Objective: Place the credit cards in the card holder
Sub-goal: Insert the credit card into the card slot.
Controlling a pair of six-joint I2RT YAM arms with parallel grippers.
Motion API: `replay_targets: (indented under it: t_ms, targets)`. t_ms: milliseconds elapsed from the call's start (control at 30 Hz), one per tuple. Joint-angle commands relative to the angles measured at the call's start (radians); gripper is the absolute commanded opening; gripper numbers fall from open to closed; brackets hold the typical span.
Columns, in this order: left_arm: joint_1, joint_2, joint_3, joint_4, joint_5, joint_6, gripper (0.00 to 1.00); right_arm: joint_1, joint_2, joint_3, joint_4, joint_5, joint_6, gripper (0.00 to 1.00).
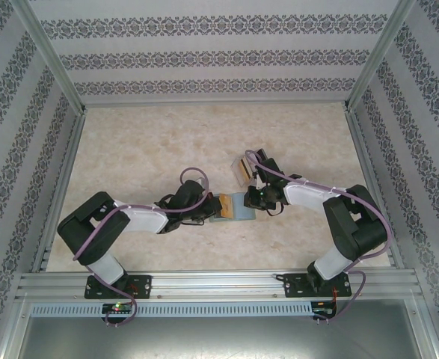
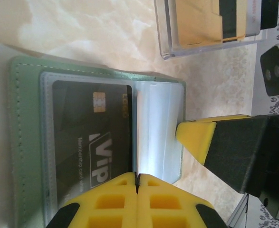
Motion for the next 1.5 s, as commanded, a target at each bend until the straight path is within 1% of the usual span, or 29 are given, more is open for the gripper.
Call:
replay_targets:
  t_ms: [0,300,467,600,733,933,1033,1133,1233,1300,1467]
  targets:
    - [-0.027,0.063,0.032,0.047,-0.005,0.028,0.00,0.007,0.052,-0.048,-0.018,0.069,-0.022,0.17]
    - [-0.047,0.114,0.055,0.071,0.005,0.018,0.00,0.002,0.056,-0.047,-0.022,0.072,-0.024,0.17]
    - [-0.049,0.126,0.065,0.073,-0.010,0.002,0.00,-0.001,0.039,-0.046,-0.013,0.059,-0.012,0.18]
    - [-0.051,0.137,0.062,0.116,-0.043,-0.041,0.00,-0.002,0.027,-0.052,-0.007,0.051,0.004,0.17]
    - [-0.055,0.142,0.073,0.116,-0.080,-0.058,0.00,-0.005,0.023,-0.058,-0.005,0.049,0.012,0.18]
    - [-0.070,0.156,0.080,0.131,-0.103,-0.078,0.00,-0.010,-0.013,-0.051,-0.010,0.010,0.019,0.19]
    - [-0.078,0.166,0.085,0.126,-0.109,-0.085,0.00,-0.021,-0.068,-0.041,-0.042,0.045,0.017,0.24]
    - [-0.082,0.174,0.084,0.124,-0.115,-0.094,0.00,-0.049,-0.123,-0.048,-0.059,0.091,0.004,0.27]
    - [-0.083,0.179,0.089,0.121,-0.118,-0.095,0.00,-0.077,-0.126,-0.047,-0.080,0.120,-0.024,0.28]
    - [-0.084,0.185,0.099,0.113,-0.116,-0.093,0.00,-0.094,-0.093,-0.043,-0.088,0.100,-0.046,0.27]
    - [-0.091,0.203,0.121,0.109,-0.118,-0.102,0.01,-0.098,-0.017,-0.044,-0.060,0.023,-0.053,0.17]
